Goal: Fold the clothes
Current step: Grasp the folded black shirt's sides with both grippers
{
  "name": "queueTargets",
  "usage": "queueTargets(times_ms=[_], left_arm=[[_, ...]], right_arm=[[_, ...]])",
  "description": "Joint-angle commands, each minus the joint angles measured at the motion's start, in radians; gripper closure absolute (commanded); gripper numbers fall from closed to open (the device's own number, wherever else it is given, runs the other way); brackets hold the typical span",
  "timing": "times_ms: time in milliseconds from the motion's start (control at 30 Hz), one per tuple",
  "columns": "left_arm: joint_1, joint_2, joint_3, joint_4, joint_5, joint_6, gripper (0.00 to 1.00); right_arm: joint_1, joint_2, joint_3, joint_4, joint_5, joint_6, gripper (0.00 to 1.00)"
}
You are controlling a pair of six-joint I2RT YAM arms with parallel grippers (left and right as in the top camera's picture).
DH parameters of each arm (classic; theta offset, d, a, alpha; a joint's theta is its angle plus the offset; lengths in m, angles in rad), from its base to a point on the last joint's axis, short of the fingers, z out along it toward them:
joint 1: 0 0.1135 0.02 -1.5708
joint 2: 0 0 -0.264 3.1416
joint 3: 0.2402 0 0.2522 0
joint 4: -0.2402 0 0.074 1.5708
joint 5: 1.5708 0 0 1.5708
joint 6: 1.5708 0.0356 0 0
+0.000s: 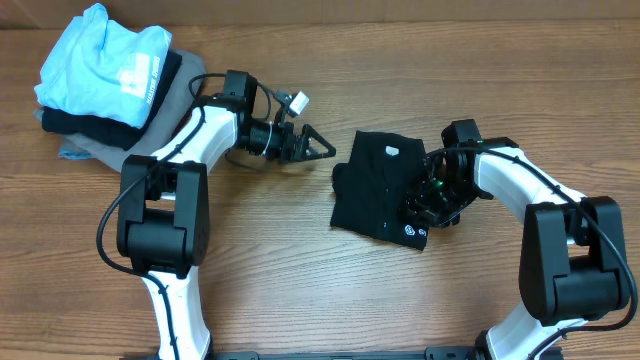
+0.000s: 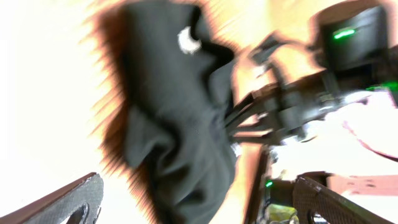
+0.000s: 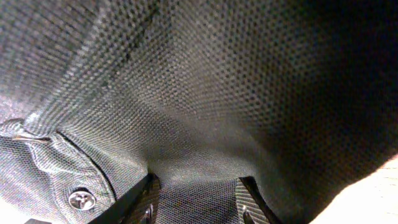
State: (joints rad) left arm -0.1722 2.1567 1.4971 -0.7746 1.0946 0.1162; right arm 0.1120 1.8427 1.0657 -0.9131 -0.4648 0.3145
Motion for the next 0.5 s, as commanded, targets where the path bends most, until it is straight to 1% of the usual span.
queueTargets(times_ms=[0,133,167,233,300,333,400,433,467], left_arm=[[-0.051,0.006,0.01,-0.068,-0.229,0.04,0.0],[-0.107,0.014,0.01,-0.086,-0.278,0.025,0.0],[-0.132,0.015,0.01,-0.079,-0.32,0.006,0.0],[-0.169,0.021,0.008,-0.057,-0.409,-0.057,0.0],[-0.208,0.034,0.008,-0.023,-0.453,-0.103,0.0],[-0.224,0.044,0.008,-0.004,-0.452,-0.114,0.0],[-0.253,0.066,0.008,0.035,-0.451,-0.176,0.0],[-0.271,0.091,0.008,0.063,-0.45,-0.235,0.0],[-0.277,0.108,0.008,0.076,-0.446,-0.267,0.0]], right_arm=[[-0.001,-0.019,-0.018,0.003,0.02,0.005,0.56],[-0.001,-0.019,-0.018,0.006,0.02,0.005,0.56],[-0.001,-0.019,-0.018,0.008,0.02,0.005,0.56],[-0.001,-0.019,-0.018,0.008,0.02,0.005,0.56],[-0.001,-0.019,-0.018,0.008,0.02,0.005,0.56],[-0.001,-0.019,-0.018,0.008,0.02,0.005,0.56],[-0.001,-0.019,-0.018,0.011,0.02,0.005,0.56],[-0.001,-0.019,-0.018,0.011,0.02,0.005,0.55],[-0.001,-0.019,-0.018,0.011,0.02,0.005,0.56]])
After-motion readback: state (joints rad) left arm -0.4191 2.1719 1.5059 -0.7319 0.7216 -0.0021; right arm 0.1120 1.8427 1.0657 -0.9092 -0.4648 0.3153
